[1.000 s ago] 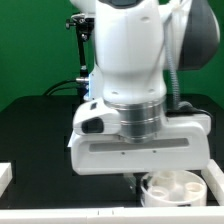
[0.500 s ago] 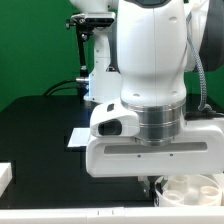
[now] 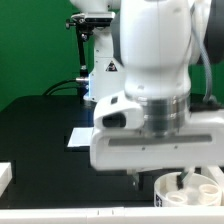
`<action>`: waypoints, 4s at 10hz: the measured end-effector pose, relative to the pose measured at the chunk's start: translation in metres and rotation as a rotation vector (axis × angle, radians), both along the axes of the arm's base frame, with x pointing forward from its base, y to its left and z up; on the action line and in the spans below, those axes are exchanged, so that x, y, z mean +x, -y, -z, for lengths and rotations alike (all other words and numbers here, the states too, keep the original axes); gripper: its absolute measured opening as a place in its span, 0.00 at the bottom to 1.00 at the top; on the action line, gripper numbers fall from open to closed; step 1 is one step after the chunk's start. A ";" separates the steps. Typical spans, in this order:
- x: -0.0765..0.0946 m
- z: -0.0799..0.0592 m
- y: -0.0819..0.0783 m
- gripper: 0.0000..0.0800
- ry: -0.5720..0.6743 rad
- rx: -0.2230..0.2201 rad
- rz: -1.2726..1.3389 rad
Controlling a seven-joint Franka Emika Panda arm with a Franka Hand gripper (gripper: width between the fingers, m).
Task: Assemble stool
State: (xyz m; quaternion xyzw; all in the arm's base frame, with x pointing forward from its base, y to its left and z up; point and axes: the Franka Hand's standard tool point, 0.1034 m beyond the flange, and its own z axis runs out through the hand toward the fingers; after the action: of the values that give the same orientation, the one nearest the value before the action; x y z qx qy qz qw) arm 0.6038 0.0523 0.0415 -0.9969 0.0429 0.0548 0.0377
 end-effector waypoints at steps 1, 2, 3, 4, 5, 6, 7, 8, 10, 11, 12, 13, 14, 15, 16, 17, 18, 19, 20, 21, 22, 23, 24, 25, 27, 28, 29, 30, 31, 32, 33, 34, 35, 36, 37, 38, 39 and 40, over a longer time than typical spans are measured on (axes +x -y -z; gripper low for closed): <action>-0.006 -0.008 -0.005 0.77 0.000 0.004 0.003; -0.011 -0.011 -0.011 0.80 0.002 0.005 0.006; -0.012 -0.009 -0.011 0.80 0.000 0.004 0.001; -0.012 -0.008 -0.010 0.81 -0.002 0.004 0.002; -0.013 -0.006 -0.013 0.81 -0.001 0.003 -0.003; -0.017 -0.001 -0.022 0.81 -0.008 0.003 -0.014; -0.021 -0.003 -0.036 0.81 -0.011 -0.005 -0.026; -0.032 -0.006 -0.049 0.81 -0.021 -0.002 -0.044; -0.040 -0.007 -0.055 0.81 -0.026 -0.003 -0.056; -0.040 -0.007 -0.054 0.81 -0.027 -0.003 -0.055; -0.041 -0.008 -0.056 0.81 -0.024 -0.004 -0.047; -0.046 -0.013 -0.061 0.81 0.000 -0.006 -0.049; -0.067 -0.014 -0.069 0.81 0.022 -0.008 -0.067; -0.098 -0.015 -0.074 0.81 0.012 -0.015 -0.084; -0.108 -0.014 -0.077 0.81 0.000 -0.016 -0.090; -0.105 -0.013 -0.076 0.81 0.002 -0.016 -0.087; -0.105 -0.013 -0.075 0.81 0.001 -0.017 -0.086; -0.105 -0.012 -0.076 0.81 0.001 -0.017 -0.081; -0.107 -0.010 -0.078 0.81 0.011 -0.020 -0.047; -0.119 -0.005 -0.084 0.81 0.018 -0.022 -0.055; -0.135 0.005 -0.091 0.81 0.035 -0.027 -0.063; -0.150 0.018 -0.093 0.81 0.039 -0.032 -0.078; -0.155 0.024 -0.094 0.81 0.034 -0.035 -0.081; -0.159 0.031 -0.099 0.81 0.032 -0.038 -0.067; -0.161 0.035 -0.106 0.80 0.025 -0.041 -0.059; -0.161 0.035 -0.105 0.80 0.025 -0.041 -0.059; -0.161 0.035 -0.105 0.59 0.026 -0.041 -0.072; -0.161 0.035 -0.106 0.39 0.028 -0.038 -0.100; -0.161 0.030 -0.111 0.39 0.033 -0.037 -0.179; -0.160 0.023 -0.112 0.39 0.054 -0.026 -0.324; -0.160 0.018 -0.104 0.39 0.073 -0.008 -0.514; -0.159 0.018 -0.100 0.39 0.079 -0.005 -0.600; -0.159 0.019 -0.100 0.39 0.079 -0.002 -0.654; -0.159 0.019 -0.099 0.39 0.080 0.001 -0.698; -0.158 0.019 -0.101 0.39 0.086 0.001 -0.822; -0.156 0.018 -0.107 0.39 0.095 -0.008 -1.003; -0.152 0.016 -0.109 0.39 0.104 -0.008 -1.164; -0.151 0.015 -0.110 0.39 0.111 -0.012 -1.327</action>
Offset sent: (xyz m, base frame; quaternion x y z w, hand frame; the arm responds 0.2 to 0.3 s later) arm 0.0000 0.0000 0.0000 0.0000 0.0000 0.0000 1.0000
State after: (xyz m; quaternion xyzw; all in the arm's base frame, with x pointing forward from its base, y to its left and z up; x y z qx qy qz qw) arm 0.4528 0.1625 0.0266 -0.8135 -0.5813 0.0148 -0.0075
